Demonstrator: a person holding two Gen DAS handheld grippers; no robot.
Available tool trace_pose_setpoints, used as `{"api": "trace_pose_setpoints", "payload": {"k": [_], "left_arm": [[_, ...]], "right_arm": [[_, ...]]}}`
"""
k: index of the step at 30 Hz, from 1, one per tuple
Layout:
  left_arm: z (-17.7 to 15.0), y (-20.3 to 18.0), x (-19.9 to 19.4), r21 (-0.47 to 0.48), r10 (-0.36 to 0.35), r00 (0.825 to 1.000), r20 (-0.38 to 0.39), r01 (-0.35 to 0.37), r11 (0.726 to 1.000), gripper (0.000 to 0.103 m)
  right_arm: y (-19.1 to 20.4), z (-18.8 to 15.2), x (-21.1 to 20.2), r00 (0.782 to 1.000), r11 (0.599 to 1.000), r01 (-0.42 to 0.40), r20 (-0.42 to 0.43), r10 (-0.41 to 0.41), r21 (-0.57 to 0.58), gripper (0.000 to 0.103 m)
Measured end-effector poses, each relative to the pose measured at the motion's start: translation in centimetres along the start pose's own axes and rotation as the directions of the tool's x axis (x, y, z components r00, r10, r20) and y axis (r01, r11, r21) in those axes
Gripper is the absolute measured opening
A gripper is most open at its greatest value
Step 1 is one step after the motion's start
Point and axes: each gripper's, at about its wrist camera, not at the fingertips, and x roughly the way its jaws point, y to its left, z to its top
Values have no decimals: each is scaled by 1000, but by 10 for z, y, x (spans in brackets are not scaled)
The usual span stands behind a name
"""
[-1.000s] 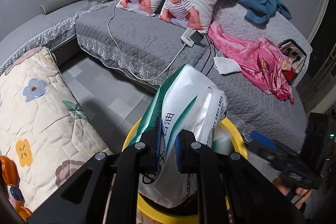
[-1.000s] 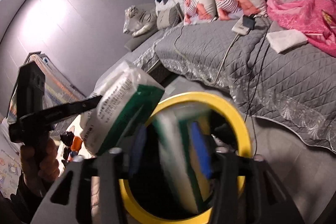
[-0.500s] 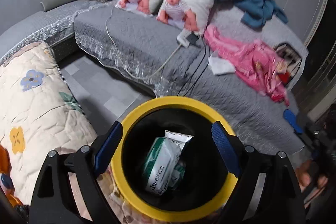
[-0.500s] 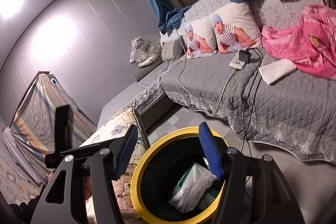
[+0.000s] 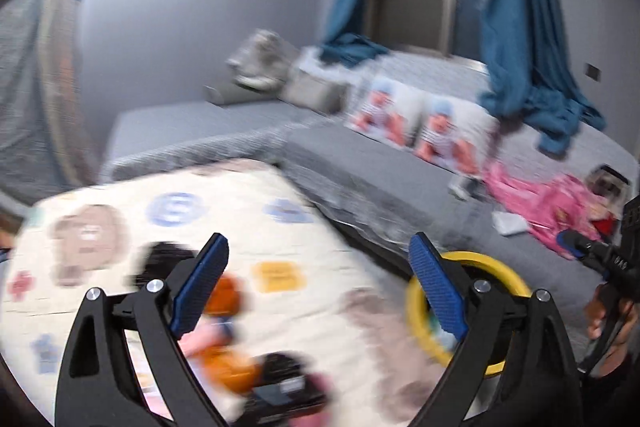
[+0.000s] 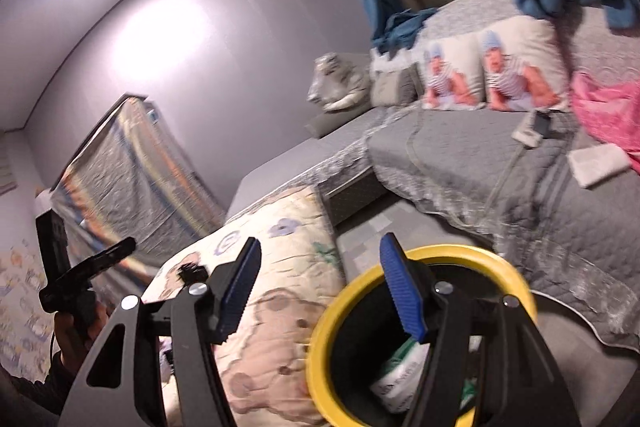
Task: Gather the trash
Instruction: 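Move both tools back over the remaining trash on the quilt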
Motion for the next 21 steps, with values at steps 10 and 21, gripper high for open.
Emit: {"api": "trace_pose_setpoints", "payload": {"k": [10, 21], "left_arm": [[-70, 136, -118, -176, 340, 940, 20, -331, 927, 94], [-167, 175, -150, -234, 401, 890, -217, -446, 864, 94]], "right_arm": [[136, -36, 85, 920, 881, -371, -246, 305, -294, 86], [305, -141, 185, 704, 513, -665, -685, 188, -543, 79]]}}
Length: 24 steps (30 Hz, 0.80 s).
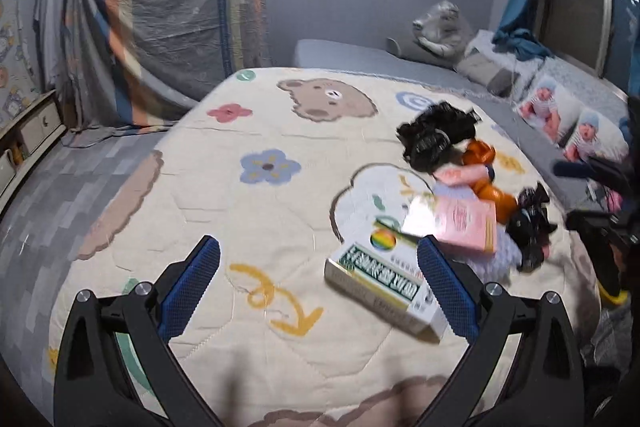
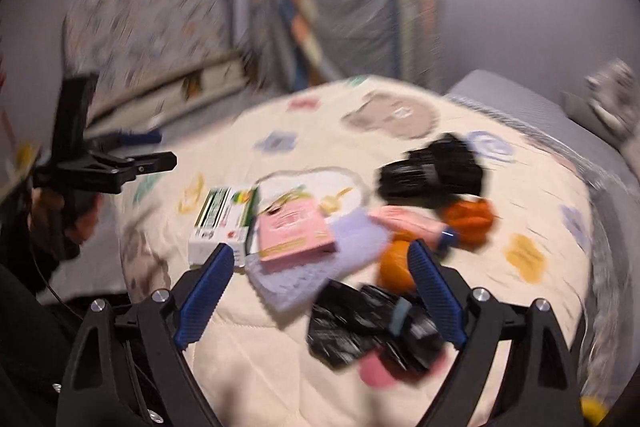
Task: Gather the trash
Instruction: 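Move both tools back over the remaining trash on the quilt, then grasp the pink pouch with the right tool while the left tool grasps the green-white medicine box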
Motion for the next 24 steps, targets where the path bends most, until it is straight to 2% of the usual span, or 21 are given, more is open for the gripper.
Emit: {"api": "trace_pose_setpoints", "payload": {"k": [3, 5, 9, 16, 18, 19, 21, 24], "left_arm": [[-6, 5, -3, 17, -66, 997, 26, 65, 998, 94], [-6, 3, 0, 29, -131, 991, 32, 130, 991, 95], [-12, -1, 18, -1, -217, 976, -27, 217, 976, 94], [-23, 4, 34, -50, -188, 976, -107, 183, 982, 94], [-23, 6, 35, -84, -201, 971, -129, 191, 978, 94], [-23, 7, 35, -100, -205, 969, -138, 192, 976, 94], [-23, 7, 37, -123, -202, 965, -164, 183, 975, 94], [-24, 0, 37, -109, -196, 964, -181, 178, 978, 94]], "right_arm": [[5, 17, 32, 995, 999, -34, -90, 30, -42, 75], [9, 19, 39, 992, 997, -38, -122, 29, -73, 74], [19, 26, 61, 980, 989, -64, -193, 38, -131, 74], [22, 25, 91, 953, 974, -62, -303, -8, -220, 72], [20, 25, 98, 946, 974, -67, -323, -7, -217, 70], [19, 24, 101, 944, 974, -69, -331, -6, -216, 65], [17, 24, 107, 940, 975, -72, -340, -4, -209, 62], [13, 23, 109, 946, 981, -73, -323, 12, -178, 62]]}}
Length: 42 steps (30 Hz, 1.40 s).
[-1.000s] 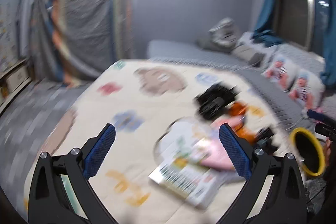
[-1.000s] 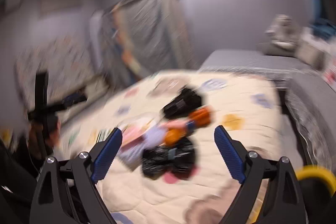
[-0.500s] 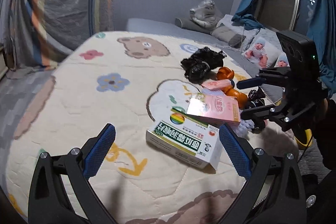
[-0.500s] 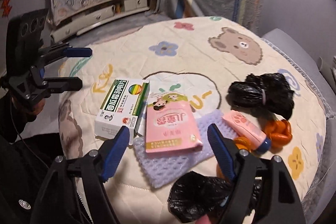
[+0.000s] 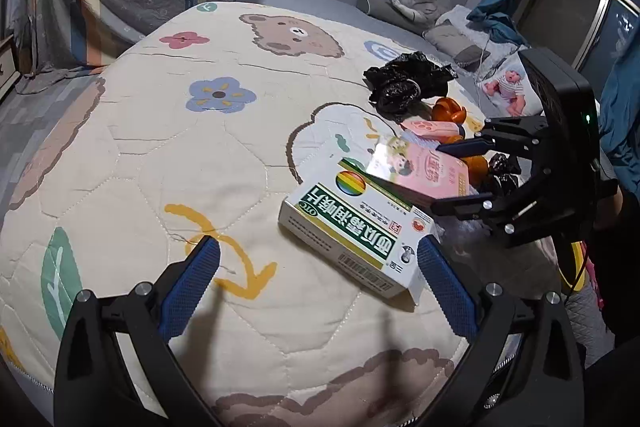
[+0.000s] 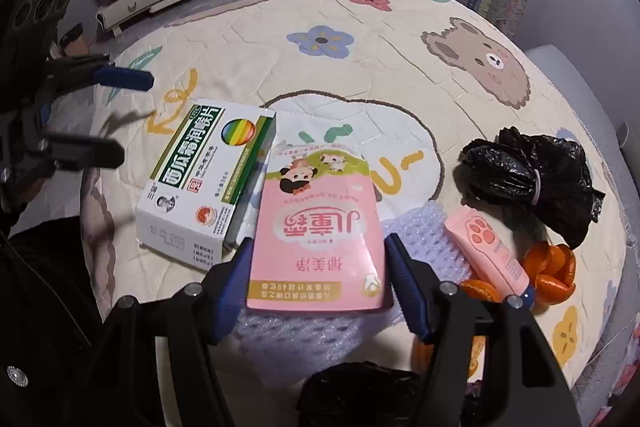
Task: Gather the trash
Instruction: 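Grasp the pink pouch with the right tool while the left tool grasps the green-white medicine box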
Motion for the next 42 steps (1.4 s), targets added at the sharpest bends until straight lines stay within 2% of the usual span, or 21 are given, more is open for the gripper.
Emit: {"api": "trace_pose_setpoints", "payload": {"k": [7, 11, 15, 17, 18, 20, 22, 27, 32, 35, 38, 42], "left_arm": [[3, -15, 11, -7, -4, 998, -58, 4, 1000, 94], [11, -24, 24, -33, 60, 992, -111, -64, 997, 94], [21, -32, 26, -97, 131, 984, -121, -143, 985, 94], [25, -34, 28, -134, 162, 977, -136, -180, 975, 94], [27, -35, 30, -166, 191, 971, -143, -214, 963, 94], [29, -39, 31, -187, 232, 962, -143, -256, 949, 94], [31, -46, 33, -192, 291, 946, -143, -315, 930, 94], [33, -54, 46, -204, 405, 897, -175, -436, 877, 94], [34, -54, 63, -203, 438, 872, -219, -480, 854, 94], [33, -56, 71, -194, 438, 867, -237, -484, 853, 94], [37, -55, 70, -188, 466, 855, -228, -509, 840, 94], [35, -60, 80, -163, 453, 855, -251, -499, 851, 94]], "right_arm": [[-21, -10, -15, 992, 992, 69, 96, -80, 106, 61], [-31, -19, -43, 974, 984, 45, 212, -82, 173, 61], [-33, -29, -78, 930, 979, -5, 360, -70, 203, 61], [-32, -33, -88, 911, 979, -29, 409, -57, 201, 61], [-33, -35, -93, 899, 979, -43, 435, -49, 200, 61], [-33, -38, -102, 874, 979, -75, 485, -27, 189, 61], [-33, -41, -108, 854, 980, -95, 519, -11, 176, 61], [-44, -49, -114, 819, 972, -157, 574, 29, 174, 61], [-54, -59, -117, 788, 962, -196, 614, 40, 188, 61], [-55, -62, -118, 779, 957, -221, 625, 58, 186, 61], [-53, -62, -118, 776, 958, -220, 628, 57, 186, 61], [-51, -61, -118, 776, 958, -223, 627, 61, 182, 61]]}}
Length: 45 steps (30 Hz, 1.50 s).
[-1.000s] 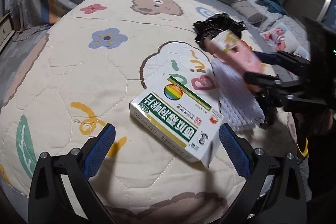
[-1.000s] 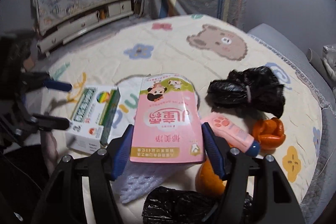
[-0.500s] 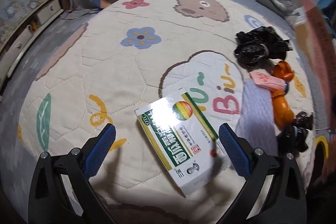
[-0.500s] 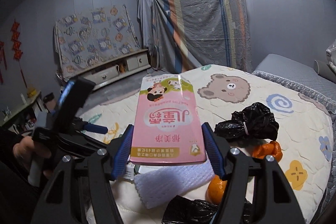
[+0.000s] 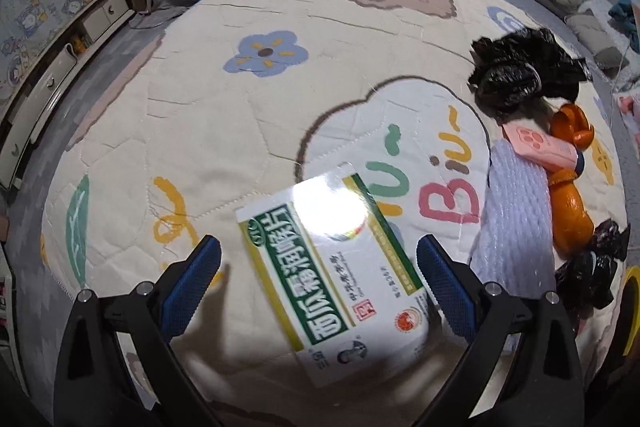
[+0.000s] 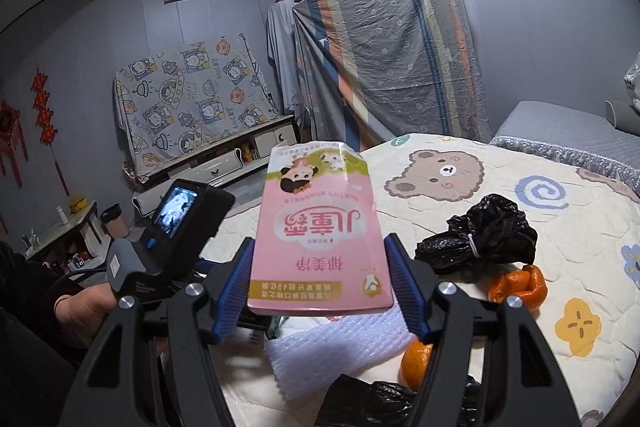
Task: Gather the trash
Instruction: 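Grasp the pink pouch with the right tool while the left tool grasps the green-white medicine box, then carry the pouch and box over the yellow bin and open both tools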
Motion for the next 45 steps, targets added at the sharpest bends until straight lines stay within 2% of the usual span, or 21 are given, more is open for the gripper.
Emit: {"api": "trace_pose_setpoints", "payload": {"k": [2, 3, 5, 7, 14, 19, 20, 24, 28, 30, 35, 39, 40, 45], "left_arm": [[-1, -4, 4, 25, 26, 1000, 3, -26, 999, 90], [0, -2, 5, 17, 20, 1000, -2, -20, 1000, 80], [0, 9, 3, -25, 4, 1000, -3, -4, 1000, 77], [0, 16, -3, -28, 11, 1000, 17, -11, 1000, 71], [-5, 27, -44, 8, -9, 990, 143, 8, 1000, 67], [-3, 11, -78, 107, -50, 953, 299, 19, 994, 67], [-3, 7, -84, 131, -78, 944, 322, 37, 991, 67], [0, -14, -94, 214, -217, 918, 332, 151, 965, 67], [-3, -44, -108, 317, -304, 884, 355, 192, 929, 67], [-5, -62, -116, 370, -357, 864, 356, 220, 902, 67], [-19, -113, -144, 522, -490, 804, 337, 274, 808, 68], [-33, -156, -171, 636, -579, 744, 333, 276, 720, 68], [-36, -163, -175, 654, -595, 733, 329, 277, 704, 68], [-52, -203, -197, 728, -672, 677, 300, 292, 620, 68]], "right_arm": [[1, 0, 0, 1000, 1000, 5, -1, -5, -2, 61], [0, 0, 1, 1000, 1000, 7, -1, -7, 1, 61], [0, 1, 0, 1000, 1000, 9, -2, -9, 2, 61], [1, 2, -2, 1000, 1000, 8, 0, -8, 4, 61], [6, 9, -16, 999, 999, -37, 19, 36, 40, 61], [12, 13, -41, 998, 996, -40, 45, 36, 77, 61], [15, 14, -48, 998, 996, -35, 56, 31, 81, 61], [25, 18, -90, 993, 995, 9, 118, -21, 98, 61], [27, 20, -133, 972, 984, 111, 189, -136, 137, 61], [23, 19, -153, 955, 972, 165, 219, -200, 166, 61], [3, 1, -207, 879, 898, 336, 248, -408, 284, 61], [-11, -25, -245, 784, 788, 487, 210, -584, 376, 61], [-14, -35, -256, 751, 750, 527, 195, -631, 400, 61], [-18, -75, -289, 636, 605, 639, 115, -763, 475, 61]]}}
